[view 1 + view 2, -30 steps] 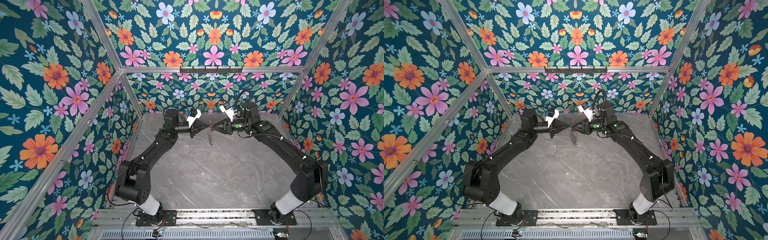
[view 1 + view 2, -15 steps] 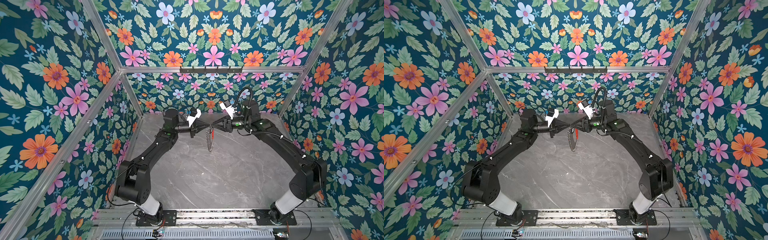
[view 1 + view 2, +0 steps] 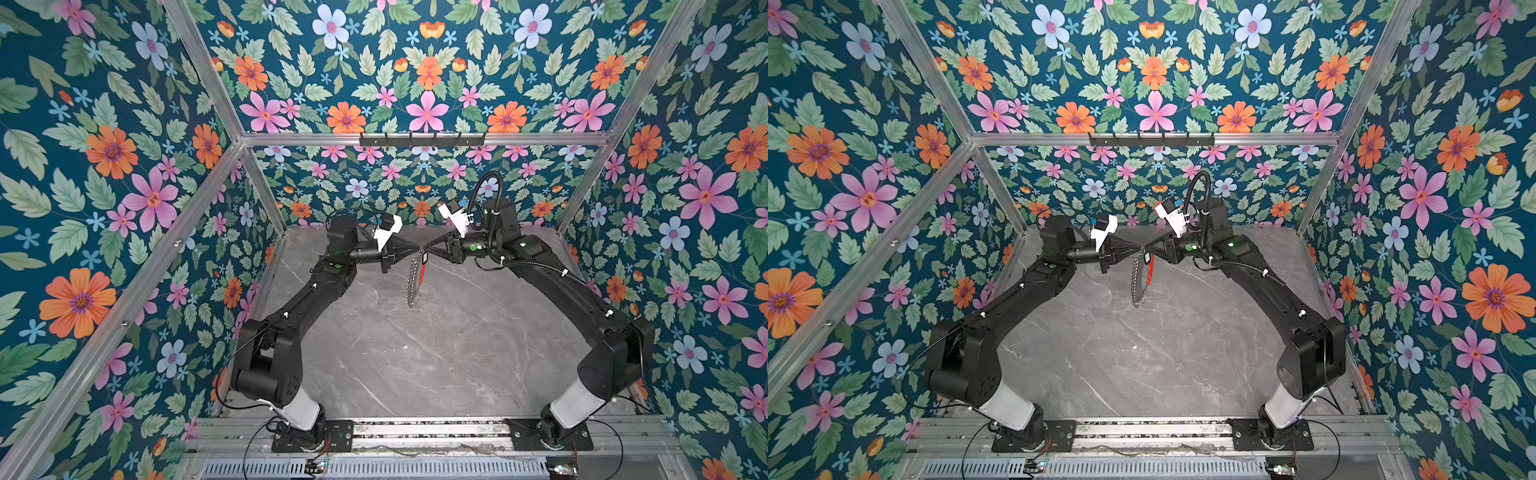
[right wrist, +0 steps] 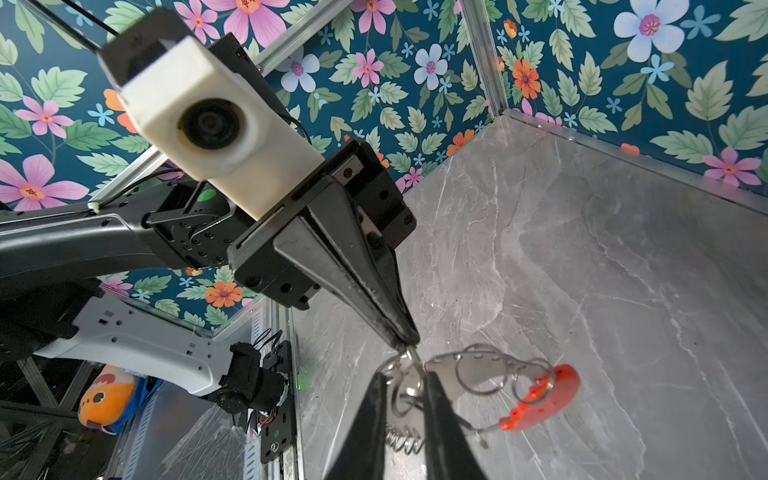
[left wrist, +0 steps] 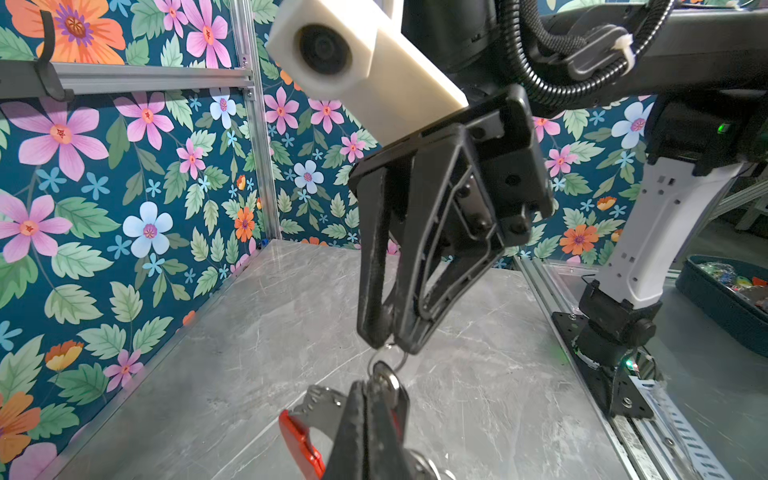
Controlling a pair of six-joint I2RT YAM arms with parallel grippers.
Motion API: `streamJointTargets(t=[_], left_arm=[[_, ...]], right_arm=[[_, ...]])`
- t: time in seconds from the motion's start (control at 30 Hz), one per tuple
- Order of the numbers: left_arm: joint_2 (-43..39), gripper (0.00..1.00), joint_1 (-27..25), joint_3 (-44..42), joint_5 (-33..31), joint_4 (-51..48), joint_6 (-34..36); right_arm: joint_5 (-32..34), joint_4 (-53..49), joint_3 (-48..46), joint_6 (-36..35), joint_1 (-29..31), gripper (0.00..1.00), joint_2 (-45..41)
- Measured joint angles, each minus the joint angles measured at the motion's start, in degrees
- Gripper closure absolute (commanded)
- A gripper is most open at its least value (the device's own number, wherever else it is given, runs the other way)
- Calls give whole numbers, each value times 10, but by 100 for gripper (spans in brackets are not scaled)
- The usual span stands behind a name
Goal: Put the keys on the keyring
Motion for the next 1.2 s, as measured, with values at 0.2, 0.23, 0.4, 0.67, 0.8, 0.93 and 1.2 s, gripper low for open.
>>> streamJointTargets(t=[0.2,0.23,0.4,0.67,0.8,0.93,1.2], left_arm=[[0,100,0,1,0,1,-7],[0,100,0,1,0,3,-10],[0,100,0,0,-2,13,-16],[0,100,0,-27,-20,83,-63],[-1,100,0,-44,-29,140,-108],[2,100,0,-70,-38,233,-169],[18,100,-12,-123,-91,422,-276]], right_arm=[[3,-5,1,0,0,95,0],[4,-5,1,0,0,97,0],[11,-4,2,0,0,100,5],[23,-20,12,8,0,100,31],[21,-19,14,15,-1,100,34],[6,-10,14,23,-1,100,37],[-37,29,15,71,-2,86,53]])
